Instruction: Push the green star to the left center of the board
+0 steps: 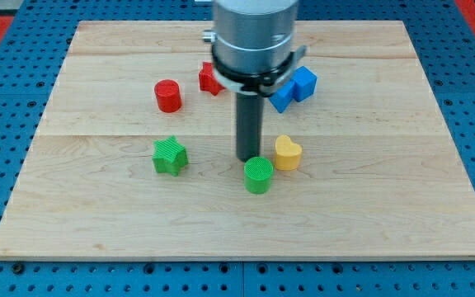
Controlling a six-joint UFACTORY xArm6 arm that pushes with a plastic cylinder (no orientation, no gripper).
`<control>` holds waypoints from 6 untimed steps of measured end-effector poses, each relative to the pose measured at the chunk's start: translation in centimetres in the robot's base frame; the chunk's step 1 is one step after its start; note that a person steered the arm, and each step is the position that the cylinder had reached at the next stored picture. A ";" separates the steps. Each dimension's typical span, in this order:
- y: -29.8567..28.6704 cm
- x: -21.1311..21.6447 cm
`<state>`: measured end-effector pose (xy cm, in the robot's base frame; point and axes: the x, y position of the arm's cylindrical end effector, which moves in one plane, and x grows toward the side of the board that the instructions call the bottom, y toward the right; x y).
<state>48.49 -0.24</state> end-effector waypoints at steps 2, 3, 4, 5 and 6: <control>-0.1 3.7; -5.7 1.0; -12.6 1.0; -12.8 0.2; -12.2 -2.1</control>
<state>46.37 -12.42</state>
